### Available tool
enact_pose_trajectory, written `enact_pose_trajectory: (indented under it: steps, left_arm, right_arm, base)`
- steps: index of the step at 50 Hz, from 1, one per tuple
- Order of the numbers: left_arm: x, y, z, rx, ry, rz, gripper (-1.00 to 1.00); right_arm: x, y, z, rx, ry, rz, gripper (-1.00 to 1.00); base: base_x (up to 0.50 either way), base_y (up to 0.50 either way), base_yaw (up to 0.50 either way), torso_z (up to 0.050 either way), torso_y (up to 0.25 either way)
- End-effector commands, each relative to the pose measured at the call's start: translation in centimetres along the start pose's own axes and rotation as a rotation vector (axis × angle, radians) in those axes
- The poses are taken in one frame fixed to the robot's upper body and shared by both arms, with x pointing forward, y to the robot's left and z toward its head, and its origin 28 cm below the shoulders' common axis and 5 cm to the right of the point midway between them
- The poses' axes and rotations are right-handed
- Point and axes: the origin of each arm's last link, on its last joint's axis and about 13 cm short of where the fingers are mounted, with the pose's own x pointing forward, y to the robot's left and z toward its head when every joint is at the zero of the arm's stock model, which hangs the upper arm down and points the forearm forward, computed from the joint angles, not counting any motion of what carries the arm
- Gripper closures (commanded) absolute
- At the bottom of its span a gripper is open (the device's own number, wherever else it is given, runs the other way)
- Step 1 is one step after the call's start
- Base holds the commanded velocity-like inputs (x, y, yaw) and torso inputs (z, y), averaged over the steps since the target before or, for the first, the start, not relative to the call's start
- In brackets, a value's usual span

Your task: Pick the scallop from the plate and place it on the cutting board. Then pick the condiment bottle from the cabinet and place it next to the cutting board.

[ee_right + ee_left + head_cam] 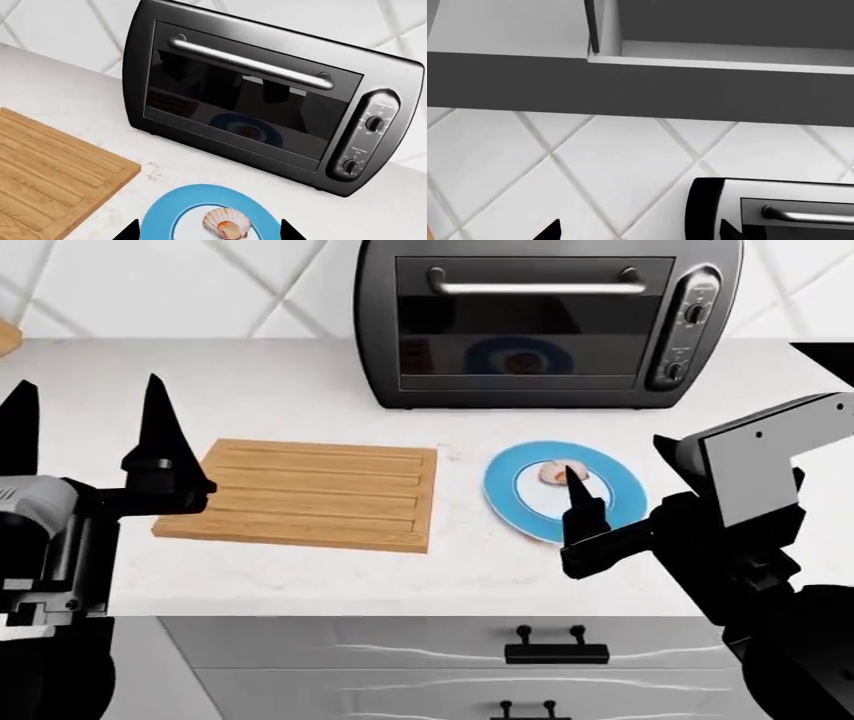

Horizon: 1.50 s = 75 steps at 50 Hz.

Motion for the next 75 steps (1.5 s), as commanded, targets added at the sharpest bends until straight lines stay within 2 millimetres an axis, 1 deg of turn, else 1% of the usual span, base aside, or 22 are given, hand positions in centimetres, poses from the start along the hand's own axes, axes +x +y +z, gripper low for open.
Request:
enact_pose_trajectory:
  steps: [1, 40, 66, 72, 75]
  left_arm:
    - [-0.08, 0.05, 0.08, 0.002, -0.006, 0.0, -1.0]
    - [-0.23, 0.07, 0.34, 0.012, -0.016, -0.003, -1.0]
    - [-0.42, 0.08, 0.49, 0.018, -0.021, -0.004, -1.0]
    - [-0.41, 0.09, 0.49, 0.017, -0.019, -0.004, -1.0]
    - [-0.37, 0.09, 0.43, 0.017, -0.017, -0.005, -1.0]
  right_arm:
    - [-0.21, -0.02, -0.3, 0.001, 0.02, -0.001, -1.0]
    - [-0.18, 0.19, -0.4, 0.004, 0.035, 0.027, -1.0]
    - [-0.52, 0.34, -1.01, 0.023, 0.064, 0.033, -1.0]
    - [-0.51, 0.34, -0.86, 0.042, 0.084, 0.032, -1.0]
    - [-0.47, 0.1, -0.74, 0.11, 0.131, 0.044, -1.0]
  base:
    - [0.16, 0.0, 0.0, 0.0, 0.0]
    - [0.16, 0.0, 0.0, 0.0, 0.0]
    - [0.14, 0.0, 0.0, 0.0, 0.0]
    - [0.01, 0.0, 0.0, 0.0, 0.0]
    - [0.0, 0.0, 0.0, 0.0, 0.0]
